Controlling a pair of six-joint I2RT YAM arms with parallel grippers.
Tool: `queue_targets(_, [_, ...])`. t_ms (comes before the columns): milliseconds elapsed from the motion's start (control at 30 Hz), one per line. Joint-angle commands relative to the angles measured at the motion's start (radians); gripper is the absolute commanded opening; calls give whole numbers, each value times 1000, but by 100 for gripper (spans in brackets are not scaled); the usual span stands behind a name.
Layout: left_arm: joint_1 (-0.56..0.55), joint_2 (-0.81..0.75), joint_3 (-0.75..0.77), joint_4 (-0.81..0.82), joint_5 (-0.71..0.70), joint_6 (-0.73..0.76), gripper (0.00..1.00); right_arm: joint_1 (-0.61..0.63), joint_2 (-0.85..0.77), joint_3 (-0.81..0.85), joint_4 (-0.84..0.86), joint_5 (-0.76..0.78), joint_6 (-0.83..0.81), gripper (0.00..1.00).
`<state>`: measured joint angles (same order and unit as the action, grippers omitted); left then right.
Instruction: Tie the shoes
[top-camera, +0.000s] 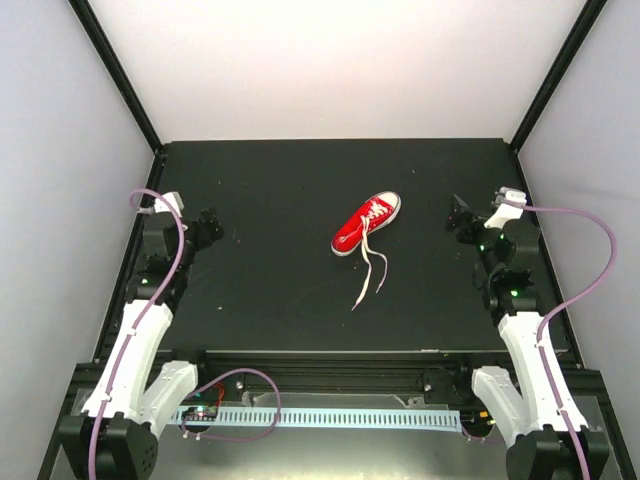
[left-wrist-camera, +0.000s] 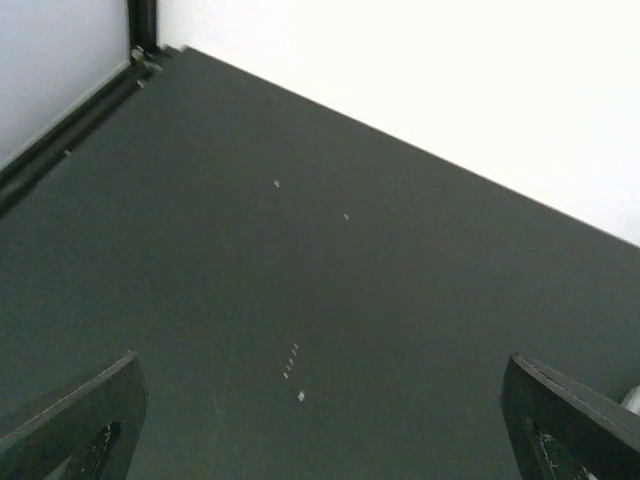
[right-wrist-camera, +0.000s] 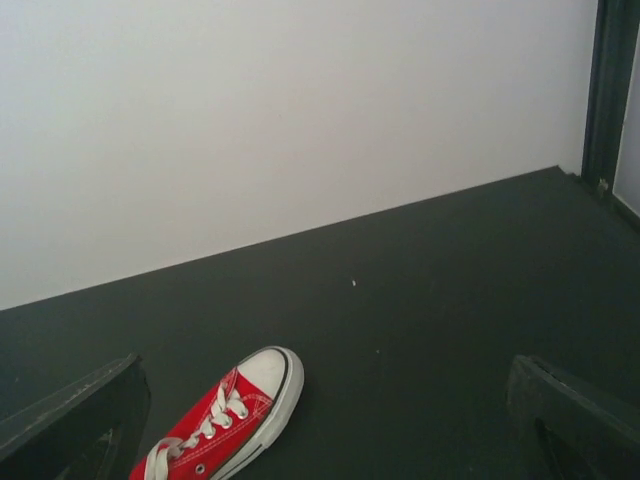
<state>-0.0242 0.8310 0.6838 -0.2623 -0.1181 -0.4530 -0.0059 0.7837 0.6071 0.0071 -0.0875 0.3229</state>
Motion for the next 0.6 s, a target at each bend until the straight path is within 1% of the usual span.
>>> queue_targets(0, [11, 7, 116, -170, 200, 59, 99, -1, -21, 51, -106, 13, 25, 100])
queue_targets(100, [11, 58, 169, -232, 314, 165, 99, -1, -68, 43, -106, -11, 44, 100])
queue_targets(200, [11, 95, 204, -314, 335, 223, 99, -1, -102, 12, -58, -26, 94, 100])
queue_targets(300, [11, 99, 207, -337, 294, 257, 99, -1, -62, 37, -99, -72, 79, 100])
queue_targets(367, [11, 90, 203, -333, 258, 273, 99, -1, -13, 57, -150, -108, 68, 100])
queue_targets(467, [10, 74, 195, -331, 238, 336, 99, 5, 74, 57, -208, -179, 69, 100])
queue_targets(567, [10, 54, 169, -318, 178, 347, 99, 56, 162, 51, -299, -183, 52, 100])
